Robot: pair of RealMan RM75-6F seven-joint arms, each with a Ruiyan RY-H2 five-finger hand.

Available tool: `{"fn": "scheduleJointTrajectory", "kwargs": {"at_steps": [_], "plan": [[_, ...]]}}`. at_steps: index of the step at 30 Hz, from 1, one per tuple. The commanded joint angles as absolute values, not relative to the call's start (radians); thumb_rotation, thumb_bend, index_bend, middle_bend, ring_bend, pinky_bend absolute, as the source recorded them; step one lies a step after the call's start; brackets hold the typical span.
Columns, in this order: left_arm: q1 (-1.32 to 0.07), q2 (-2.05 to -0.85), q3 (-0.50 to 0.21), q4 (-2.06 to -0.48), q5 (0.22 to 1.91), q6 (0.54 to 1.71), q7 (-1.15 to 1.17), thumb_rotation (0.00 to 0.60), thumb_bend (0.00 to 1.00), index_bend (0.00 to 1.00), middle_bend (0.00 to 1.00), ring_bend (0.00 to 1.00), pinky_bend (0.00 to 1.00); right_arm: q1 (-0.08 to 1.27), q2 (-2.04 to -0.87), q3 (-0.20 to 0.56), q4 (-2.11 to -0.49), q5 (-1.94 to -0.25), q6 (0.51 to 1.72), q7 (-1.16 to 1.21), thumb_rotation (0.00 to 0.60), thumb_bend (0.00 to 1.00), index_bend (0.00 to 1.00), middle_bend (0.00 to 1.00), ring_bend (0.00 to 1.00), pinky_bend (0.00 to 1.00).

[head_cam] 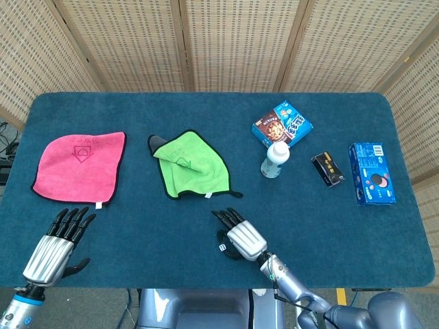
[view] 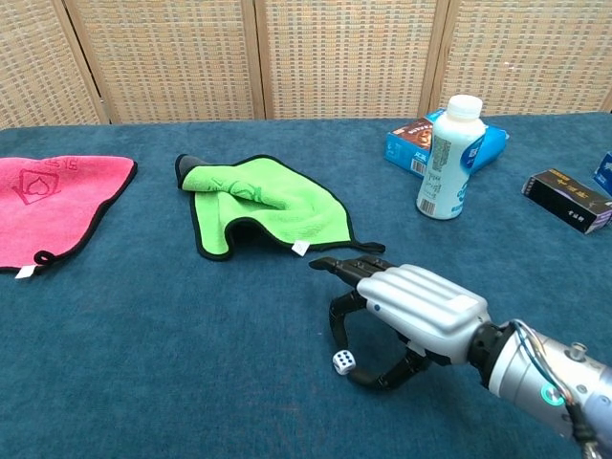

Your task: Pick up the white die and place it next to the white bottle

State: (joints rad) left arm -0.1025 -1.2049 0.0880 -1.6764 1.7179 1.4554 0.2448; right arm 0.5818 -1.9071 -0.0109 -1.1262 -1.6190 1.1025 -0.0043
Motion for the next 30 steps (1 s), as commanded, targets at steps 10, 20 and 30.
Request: {"fn": "scheduleJointTrajectory", "kwargs": {"at_steps": [10, 20, 30], "plan": [[-0.102, -1.203, 0.088, -1.678, 1.721, 1.459, 0.24, 0.6, 0.22, 0.0, 0.0, 0.0, 0.0, 0.574, -1.903, -0.018, -1.143, -1.614, 1.105, -0.025, 0.6, 0.34, 0.55, 0.0, 0.0, 0.0], [-0.102, -1.2, 0.087, -1.679, 1.721, 1.462, 0.234, 0.6, 0.22, 0.0, 0.0, 0.0, 0.0, 0.593, -1.888, 0.018, -1.171, -1.603, 1.102, -0.061, 0.6, 0.34, 0.56, 0.0, 0.0, 0.0], [-0.103, -1.199, 0.09, -1.679, 1.724, 1.46, 0.23, 0.6, 0.22, 0.0, 0.0, 0.0, 0.0, 0.618, -1.824, 0.085, -1.227, -1.561, 1.092, -0.121, 0.6, 0.34, 0.56, 0.0, 0.0, 0.0]]}}
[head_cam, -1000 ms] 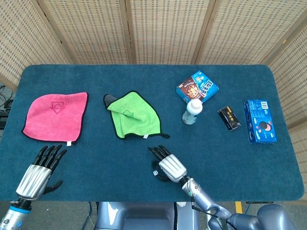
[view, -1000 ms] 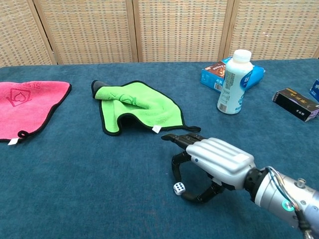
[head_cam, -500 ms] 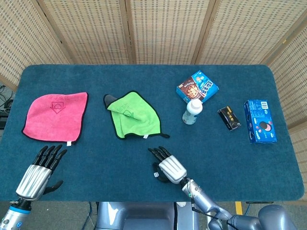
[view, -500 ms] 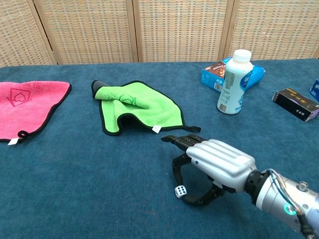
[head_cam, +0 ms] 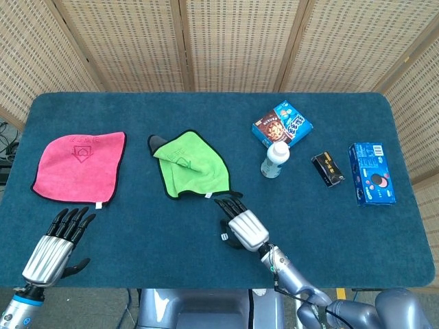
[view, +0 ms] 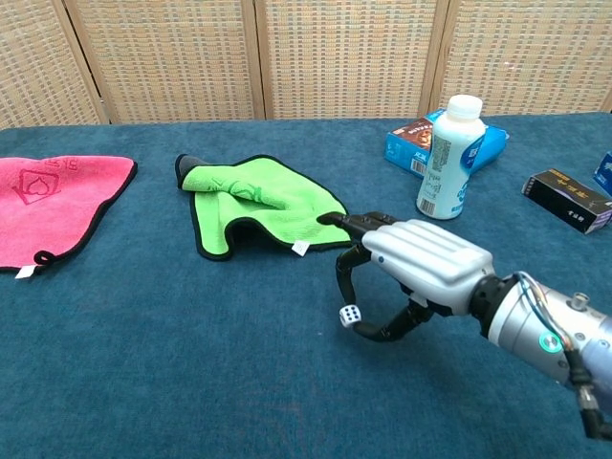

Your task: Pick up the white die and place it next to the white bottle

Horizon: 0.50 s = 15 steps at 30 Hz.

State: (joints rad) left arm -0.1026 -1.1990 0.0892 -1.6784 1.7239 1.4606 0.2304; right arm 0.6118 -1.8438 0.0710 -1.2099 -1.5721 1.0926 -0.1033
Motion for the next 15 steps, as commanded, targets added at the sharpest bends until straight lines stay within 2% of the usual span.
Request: {"fn": "scheduleJointTrajectory", "kwargs": {"at_steps": [1, 15], "plan": [[-0.103, -1.2, 0.09, -1.679, 1.724, 1.46, 0.231, 0.6, 0.22, 0.0, 0.0, 0.0, 0.0, 0.619, -1.814, 0.09, -1.235, -1.559, 1.093, -0.128, 0.6, 0.34, 0.56, 0.0, 0.0, 0.0], [-0.103, -1.2, 0.094, -1.681, 1.729, 1.457, 0.235, 0.6, 0.22, 0.0, 0.0, 0.0, 0.0, 0.607, -1.649, 0.152, -1.336, -1.504, 1.134, -0.214, 0.6, 0.34, 0.56, 0.0, 0.0, 0.0]]}}
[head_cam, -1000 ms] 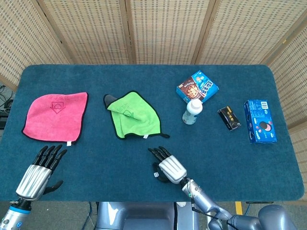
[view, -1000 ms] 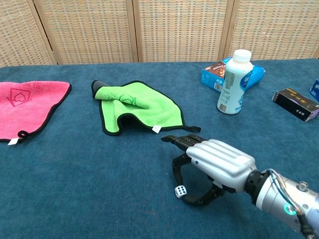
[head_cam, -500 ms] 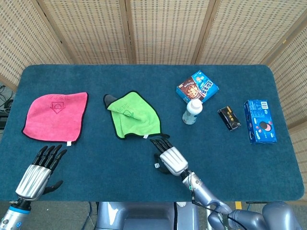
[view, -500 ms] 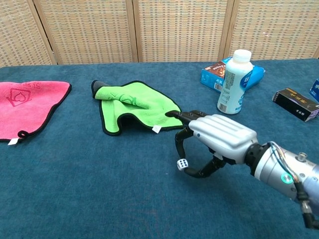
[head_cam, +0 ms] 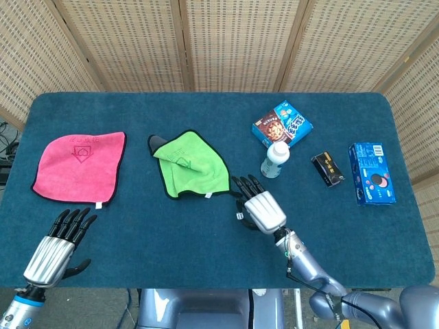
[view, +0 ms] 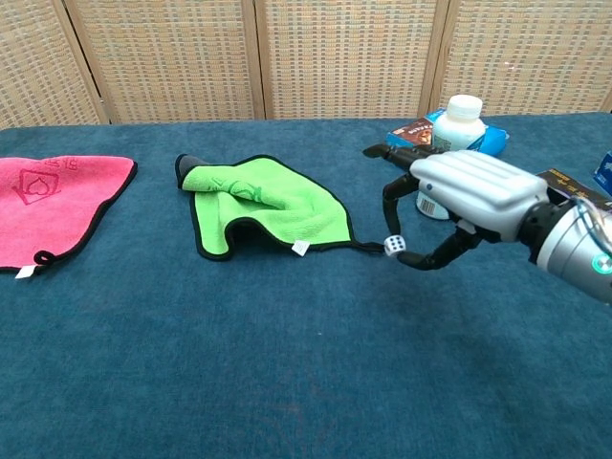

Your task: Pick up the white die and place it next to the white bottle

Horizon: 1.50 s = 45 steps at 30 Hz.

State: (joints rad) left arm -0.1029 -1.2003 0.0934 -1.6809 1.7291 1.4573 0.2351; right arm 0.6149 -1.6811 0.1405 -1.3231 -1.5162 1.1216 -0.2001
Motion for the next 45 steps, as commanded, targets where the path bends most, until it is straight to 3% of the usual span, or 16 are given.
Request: {"fn": "scheduleJointTrajectory", "kwargs": {"at_steps": [1, 17, 25, 41, 45], "plan": [[-0.103, -1.201, 0.094, -1.681, 1.729, 1.456, 0.236, 0.6, 0.22, 0.0, 0.0, 0.0, 0.0, 0.606, -1.637, 0.155, -1.339, -1.5, 1.135, -0.217, 0.6, 0.34, 0.56, 0.0, 0.0, 0.0], [-0.104, -1.205, 0.1, -1.684, 1.738, 1.451, 0.247, 0.6, 0.22, 0.0, 0.0, 0.0, 0.0, 0.58, -1.559, 0.171, -1.326, -1.444, 1.159, -0.198, 0.6, 0.33, 0.56, 0.0, 0.0, 0.0], [-0.101, -1.202, 0.102, -1.688, 1.745, 1.459, 0.245, 0.6, 0.21, 0.0, 0.0, 0.0, 0.0, 0.576, -1.553, 0.167, -1.335, -1.417, 1.141, -0.184, 0.6, 0.31, 0.37, 0.0, 0.0, 0.0], [-0.1, -1.202, 0.104, -1.688, 1.75, 1.458, 0.246, 0.6, 0.21, 0.0, 0.0, 0.0, 0.0, 0.52, -1.525, 0.113, -1.331, -1.434, 1.192, -0.17, 0.6, 0.31, 0.35, 0.0, 0.0, 0.0], [-0.099, -1.202, 0.102, -1.686, 1.746, 1.461, 0.244, 0.6, 0.22, 0.0, 0.0, 0.0, 0.0, 0.468, -1.473, 0.079, -1.379, -1.447, 1.24, -0.182, 0.6, 0.31, 0.3, 0.0, 0.0, 0.0]]}}
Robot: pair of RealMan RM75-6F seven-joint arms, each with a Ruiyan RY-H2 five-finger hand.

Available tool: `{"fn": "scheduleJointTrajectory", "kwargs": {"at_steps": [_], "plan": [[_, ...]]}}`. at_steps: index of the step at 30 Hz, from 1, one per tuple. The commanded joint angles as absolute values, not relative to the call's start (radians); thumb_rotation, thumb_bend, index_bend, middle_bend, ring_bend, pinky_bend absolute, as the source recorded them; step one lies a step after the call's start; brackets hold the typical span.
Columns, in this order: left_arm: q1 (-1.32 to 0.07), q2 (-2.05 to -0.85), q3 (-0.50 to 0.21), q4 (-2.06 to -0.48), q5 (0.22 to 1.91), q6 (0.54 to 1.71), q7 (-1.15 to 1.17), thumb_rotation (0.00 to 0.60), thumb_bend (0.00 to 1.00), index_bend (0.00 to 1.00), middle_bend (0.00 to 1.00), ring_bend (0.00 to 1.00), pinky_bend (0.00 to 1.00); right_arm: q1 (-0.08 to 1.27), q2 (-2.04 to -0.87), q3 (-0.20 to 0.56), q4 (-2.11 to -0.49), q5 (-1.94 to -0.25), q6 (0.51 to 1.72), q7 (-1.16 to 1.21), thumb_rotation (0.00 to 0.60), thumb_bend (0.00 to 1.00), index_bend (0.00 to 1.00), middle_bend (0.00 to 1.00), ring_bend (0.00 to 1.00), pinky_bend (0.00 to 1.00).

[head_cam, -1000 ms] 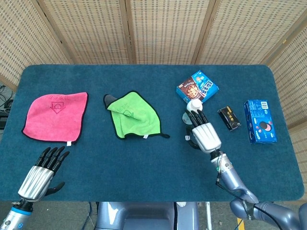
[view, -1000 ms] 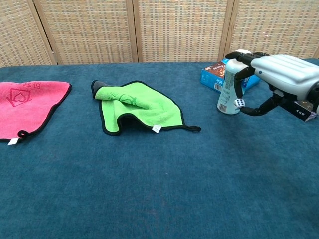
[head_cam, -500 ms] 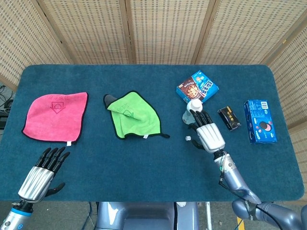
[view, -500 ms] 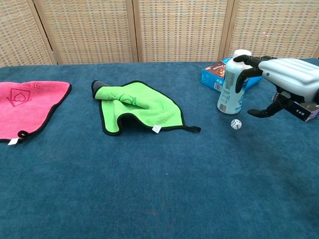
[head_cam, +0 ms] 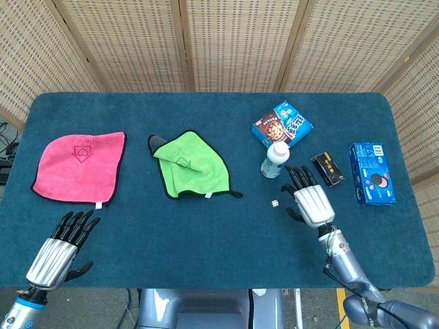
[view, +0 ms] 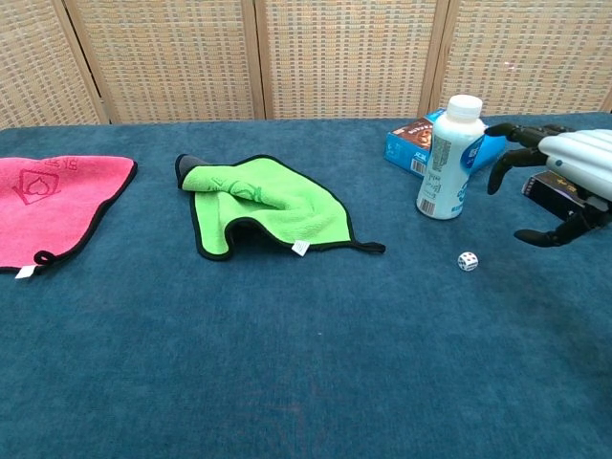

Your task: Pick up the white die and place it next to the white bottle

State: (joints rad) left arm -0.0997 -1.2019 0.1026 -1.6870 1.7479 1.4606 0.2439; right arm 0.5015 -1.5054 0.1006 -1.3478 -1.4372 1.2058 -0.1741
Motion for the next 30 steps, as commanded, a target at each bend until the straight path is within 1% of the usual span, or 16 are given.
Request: {"fn": "scheduleJointTrajectory", "kwargs": {"at_steps": [1, 3, 6, 10, 18, 25, 30], "plan": [[-0.099, -1.202, 0.101, -1.686, 1.745, 1.46, 0.245, 0.6, 0.21, 0.0, 0.0, 0.0, 0.0, 0.458, -1.465, 0.074, -1.387, -1.45, 1.252, -0.183, 0.6, 0.31, 0.29, 0.0, 0.0, 0.0], [-0.1, -1.203, 0.101, -1.685, 1.743, 1.458, 0.247, 0.6, 0.21, 0.0, 0.0, 0.0, 0.0, 0.432, -1.445, 0.064, -1.407, -1.457, 1.286, -0.178, 0.6, 0.31, 0.27, 0.0, 0.0, 0.0], [-0.1, -1.206, 0.101, -1.685, 1.743, 1.455, 0.252, 0.6, 0.21, 0.0, 0.0, 0.0, 0.0, 0.387, -1.412, 0.047, -1.423, -1.471, 1.342, -0.157, 0.6, 0.28, 0.25, 0.0, 0.0, 0.0], [-0.1, -1.213, 0.103, -1.682, 1.745, 1.452, 0.261, 0.6, 0.21, 0.0, 0.0, 0.0, 0.0, 0.293, -1.366, 0.005, -1.388, -1.495, 1.447, -0.118, 0.6, 0.26, 0.24, 0.0, 0.0, 0.0], [-0.095, -1.219, 0.095, -1.676, 1.74, 1.465, 0.262, 0.6, 0.21, 0.0, 0.0, 0.0, 0.0, 0.203, -1.346, -0.024, -1.346, -1.522, 1.537, -0.064, 0.6, 0.26, 0.2, 0.0, 0.0, 0.0], [-0.095, -1.223, 0.085, -1.663, 1.728, 1.471, 0.249, 0.6, 0.21, 0.0, 0.0, 0.0, 0.0, 0.161, -1.32, -0.033, -1.353, -1.538, 1.567, -0.051, 0.6, 0.26, 0.18, 0.0, 0.0, 0.0], [-0.092, -1.217, 0.072, -1.658, 1.71, 1.482, 0.242, 0.6, 0.21, 0.0, 0.0, 0.0, 0.0, 0.156, -1.312, -0.017, -1.361, -1.544, 1.568, -0.035, 0.6, 0.26, 0.18, 0.0, 0.0, 0.0]]}}
